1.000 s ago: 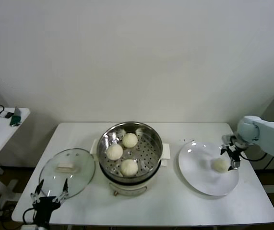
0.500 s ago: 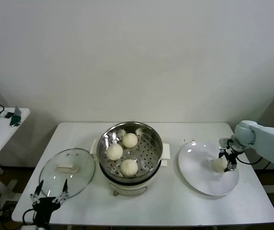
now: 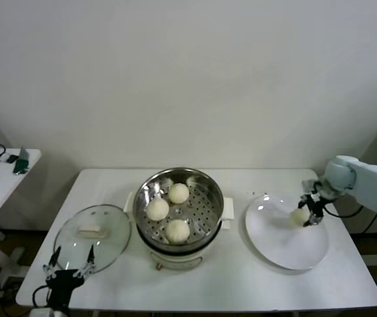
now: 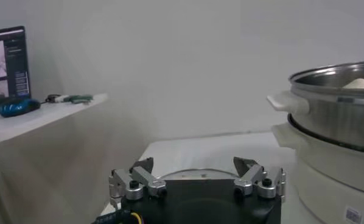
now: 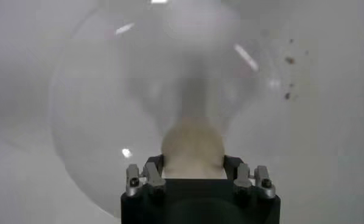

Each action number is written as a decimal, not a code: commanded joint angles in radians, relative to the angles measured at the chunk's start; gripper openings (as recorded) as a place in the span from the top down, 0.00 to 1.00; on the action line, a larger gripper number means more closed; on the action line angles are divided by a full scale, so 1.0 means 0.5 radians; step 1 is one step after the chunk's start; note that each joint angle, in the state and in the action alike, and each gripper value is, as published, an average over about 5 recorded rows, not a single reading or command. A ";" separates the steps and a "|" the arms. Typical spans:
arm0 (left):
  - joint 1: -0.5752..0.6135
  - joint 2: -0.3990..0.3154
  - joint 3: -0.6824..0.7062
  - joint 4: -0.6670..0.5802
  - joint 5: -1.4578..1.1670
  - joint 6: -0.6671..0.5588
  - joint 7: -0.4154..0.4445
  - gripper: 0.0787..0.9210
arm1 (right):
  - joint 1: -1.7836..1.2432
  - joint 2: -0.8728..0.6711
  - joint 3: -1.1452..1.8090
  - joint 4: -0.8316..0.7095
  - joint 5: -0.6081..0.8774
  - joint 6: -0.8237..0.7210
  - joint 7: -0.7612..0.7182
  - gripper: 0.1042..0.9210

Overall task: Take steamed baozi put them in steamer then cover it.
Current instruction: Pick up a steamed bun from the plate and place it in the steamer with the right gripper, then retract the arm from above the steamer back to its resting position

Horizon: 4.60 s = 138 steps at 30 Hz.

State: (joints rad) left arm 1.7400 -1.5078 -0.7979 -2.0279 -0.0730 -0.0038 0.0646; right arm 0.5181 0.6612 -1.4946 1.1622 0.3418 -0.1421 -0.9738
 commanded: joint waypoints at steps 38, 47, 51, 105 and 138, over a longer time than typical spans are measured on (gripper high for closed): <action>-0.047 0.008 -0.035 -0.022 -0.063 0.023 0.009 0.12 | 0.326 0.989 -0.330 0.586 0.553 -0.432 0.411 0.33; -0.039 0.007 -0.043 -0.039 -0.062 0.023 0.007 0.12 | 0.339 0.994 -0.281 0.564 0.566 -0.409 0.407 0.33; -0.039 0.008 -0.055 -0.052 -0.062 0.023 0.005 0.12 | 0.476 0.936 -0.220 0.562 0.646 -0.352 0.296 0.25; -0.198 0.260 -0.065 -0.008 0.391 -0.029 -0.018 0.12 | -4.295 0.686 4.505 1.186 0.547 0.762 1.384 0.12; -0.458 0.471 0.031 1.125 2.671 -0.462 -1.054 0.12 | -4.504 1.253 4.290 1.333 0.178 0.780 1.629 0.12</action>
State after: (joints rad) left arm 1.5537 -1.2866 -0.7961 -1.5972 1.0786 -0.2055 -0.4010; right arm -1.7031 1.2440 0.6457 1.8118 0.4616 0.2541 -0.1764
